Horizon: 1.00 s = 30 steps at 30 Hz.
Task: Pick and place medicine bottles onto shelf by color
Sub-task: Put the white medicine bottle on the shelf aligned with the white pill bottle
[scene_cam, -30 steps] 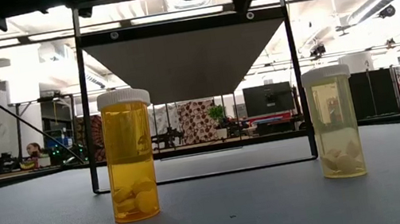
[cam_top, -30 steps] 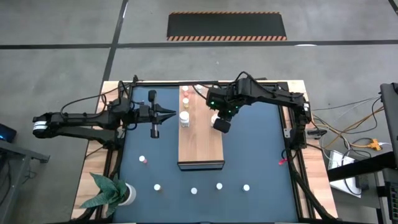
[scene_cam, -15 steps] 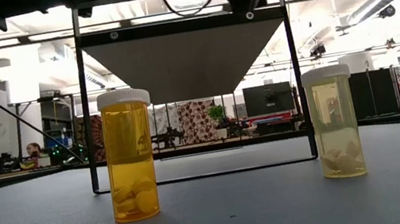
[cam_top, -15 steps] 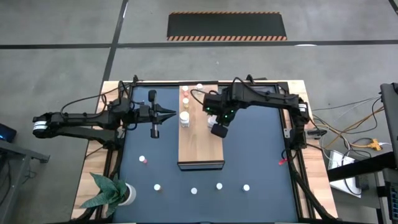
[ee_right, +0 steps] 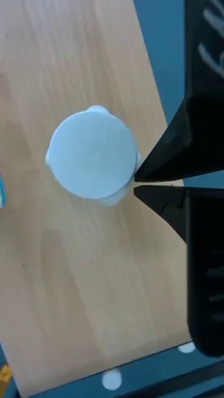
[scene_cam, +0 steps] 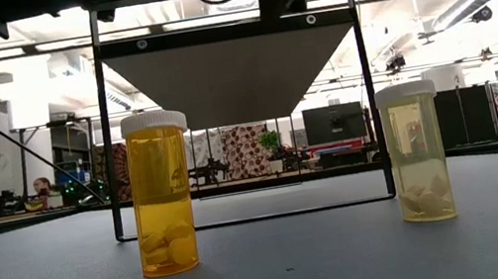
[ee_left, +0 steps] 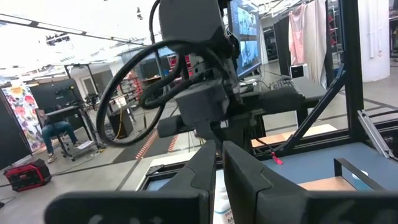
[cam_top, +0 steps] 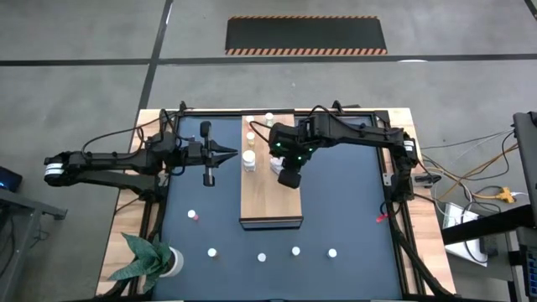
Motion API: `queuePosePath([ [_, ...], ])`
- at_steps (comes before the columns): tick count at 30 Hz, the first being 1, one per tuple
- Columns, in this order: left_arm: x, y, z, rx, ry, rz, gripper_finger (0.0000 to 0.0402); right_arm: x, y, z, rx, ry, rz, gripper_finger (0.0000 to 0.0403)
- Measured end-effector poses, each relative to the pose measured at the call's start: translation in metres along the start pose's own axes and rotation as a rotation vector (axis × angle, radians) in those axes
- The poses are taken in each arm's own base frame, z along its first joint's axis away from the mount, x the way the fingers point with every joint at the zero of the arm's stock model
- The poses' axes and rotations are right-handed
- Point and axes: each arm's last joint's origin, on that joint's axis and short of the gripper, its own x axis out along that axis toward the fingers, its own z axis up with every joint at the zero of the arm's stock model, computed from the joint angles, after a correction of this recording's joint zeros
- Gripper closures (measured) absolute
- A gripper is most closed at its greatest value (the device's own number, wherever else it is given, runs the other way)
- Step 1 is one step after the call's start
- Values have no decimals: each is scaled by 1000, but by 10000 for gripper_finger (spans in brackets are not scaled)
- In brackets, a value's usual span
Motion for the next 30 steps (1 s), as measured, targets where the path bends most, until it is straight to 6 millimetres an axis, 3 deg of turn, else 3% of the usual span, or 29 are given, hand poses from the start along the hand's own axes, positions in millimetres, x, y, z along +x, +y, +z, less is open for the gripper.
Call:
queuePosePath([
  [7,0,0,0,0,1,0,389,-22,-8,-8,-44,43,-132,390],
  [12,0,0,0,0,1,0,389,-11,-13,-7,-52,54,-207,390],
  [19,0,0,0,0,1,0,389,12,-8,0,-57,17,-34,390],
  [30,0,0,-1,0,5,-1,389,6,-3,3,-53,-25,-28,390],
])
